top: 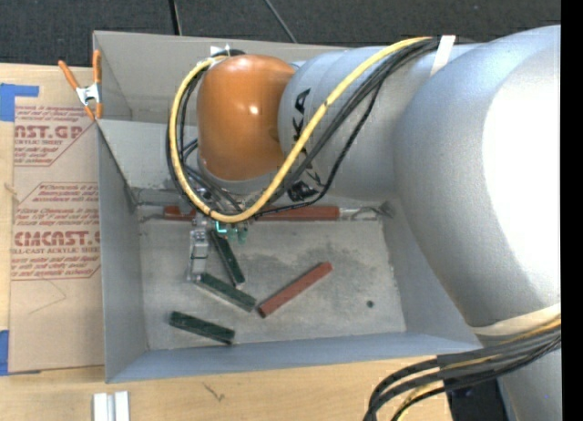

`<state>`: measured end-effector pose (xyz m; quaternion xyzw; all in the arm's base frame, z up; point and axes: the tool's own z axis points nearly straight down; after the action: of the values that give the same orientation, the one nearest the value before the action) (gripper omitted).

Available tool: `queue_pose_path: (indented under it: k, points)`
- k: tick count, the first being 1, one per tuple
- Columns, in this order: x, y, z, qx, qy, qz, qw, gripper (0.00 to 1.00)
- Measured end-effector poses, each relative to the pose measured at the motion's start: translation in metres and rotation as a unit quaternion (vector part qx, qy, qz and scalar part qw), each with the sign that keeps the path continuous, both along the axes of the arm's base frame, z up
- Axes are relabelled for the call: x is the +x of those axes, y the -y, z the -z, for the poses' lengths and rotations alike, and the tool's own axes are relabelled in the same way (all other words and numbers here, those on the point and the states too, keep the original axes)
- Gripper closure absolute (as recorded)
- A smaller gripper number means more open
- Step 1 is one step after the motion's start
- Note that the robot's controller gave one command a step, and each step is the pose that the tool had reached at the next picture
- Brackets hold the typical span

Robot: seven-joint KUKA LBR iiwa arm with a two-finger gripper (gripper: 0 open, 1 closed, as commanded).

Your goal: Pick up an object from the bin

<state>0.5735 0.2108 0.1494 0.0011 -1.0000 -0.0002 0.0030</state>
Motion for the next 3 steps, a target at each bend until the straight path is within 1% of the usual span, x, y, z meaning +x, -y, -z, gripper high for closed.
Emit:
queue_pose_path:
  k: [1, 2, 3]
  points:
    - [0.002, 0.001, -0.005, 0.001, 0.0036, 0.001, 1.0, 0.0]
    - [-0.016, 0.018, 0.041, 0.002, 0.0068, 0.007, 1.0, 0.0]
    - [-0.027, 0.031, 0.073, 0.0, 0.0006, -0.068, 0.9977, 0.0]
